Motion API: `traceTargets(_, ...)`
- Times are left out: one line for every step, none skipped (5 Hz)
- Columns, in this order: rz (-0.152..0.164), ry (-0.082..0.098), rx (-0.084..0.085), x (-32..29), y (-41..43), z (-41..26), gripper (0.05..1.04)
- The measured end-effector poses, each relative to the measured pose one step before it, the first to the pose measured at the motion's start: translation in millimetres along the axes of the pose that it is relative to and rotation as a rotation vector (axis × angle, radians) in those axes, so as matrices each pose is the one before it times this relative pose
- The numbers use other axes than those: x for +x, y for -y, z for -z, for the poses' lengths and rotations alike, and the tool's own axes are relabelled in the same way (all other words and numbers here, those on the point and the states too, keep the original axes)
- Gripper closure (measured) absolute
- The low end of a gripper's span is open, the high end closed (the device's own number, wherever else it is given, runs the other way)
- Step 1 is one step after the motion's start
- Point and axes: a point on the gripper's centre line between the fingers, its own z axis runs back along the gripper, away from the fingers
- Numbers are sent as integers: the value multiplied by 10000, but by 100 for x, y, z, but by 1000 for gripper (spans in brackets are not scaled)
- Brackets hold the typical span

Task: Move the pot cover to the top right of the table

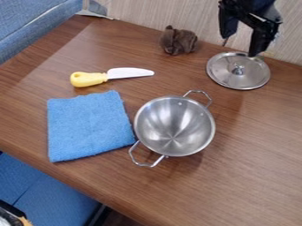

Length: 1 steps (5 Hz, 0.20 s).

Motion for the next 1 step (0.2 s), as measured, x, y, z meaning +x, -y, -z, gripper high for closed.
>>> traceTargets(0, -15, -4, -14, 6, 64, 82)
